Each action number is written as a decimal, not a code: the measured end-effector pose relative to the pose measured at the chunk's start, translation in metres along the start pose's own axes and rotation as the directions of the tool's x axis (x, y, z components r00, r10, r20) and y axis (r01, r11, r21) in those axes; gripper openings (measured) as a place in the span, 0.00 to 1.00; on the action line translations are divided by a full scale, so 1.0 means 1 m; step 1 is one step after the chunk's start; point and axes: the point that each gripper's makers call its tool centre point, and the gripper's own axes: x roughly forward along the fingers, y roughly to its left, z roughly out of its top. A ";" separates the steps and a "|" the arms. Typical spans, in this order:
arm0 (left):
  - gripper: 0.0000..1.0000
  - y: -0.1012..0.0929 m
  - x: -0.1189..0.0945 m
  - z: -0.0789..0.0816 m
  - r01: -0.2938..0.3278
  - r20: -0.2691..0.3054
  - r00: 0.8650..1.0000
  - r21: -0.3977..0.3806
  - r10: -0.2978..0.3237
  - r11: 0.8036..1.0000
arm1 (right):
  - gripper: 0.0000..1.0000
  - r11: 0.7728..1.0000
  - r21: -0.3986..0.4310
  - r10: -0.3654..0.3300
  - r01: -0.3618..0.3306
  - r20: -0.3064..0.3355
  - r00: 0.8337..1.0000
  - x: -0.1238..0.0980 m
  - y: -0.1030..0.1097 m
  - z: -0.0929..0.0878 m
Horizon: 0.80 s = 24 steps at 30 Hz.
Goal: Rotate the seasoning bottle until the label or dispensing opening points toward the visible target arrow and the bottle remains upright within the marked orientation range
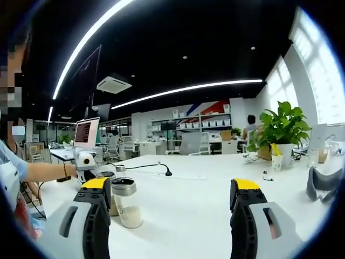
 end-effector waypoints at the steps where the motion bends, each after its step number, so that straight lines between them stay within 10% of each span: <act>1: 0.34 -0.002 0.002 0.000 0.010 -0.003 1.000 0.002 -0.010 1.000 | 0.95 1.000 -0.002 -0.005 0.005 0.005 1.000 0.000 -0.001 0.001; 24: 0.50 0.004 -0.006 0.000 0.005 0.010 1.000 -0.048 -0.005 0.999 | 0.96 0.998 -0.019 -0.052 0.052 -0.010 0.999 0.002 -0.013 -0.003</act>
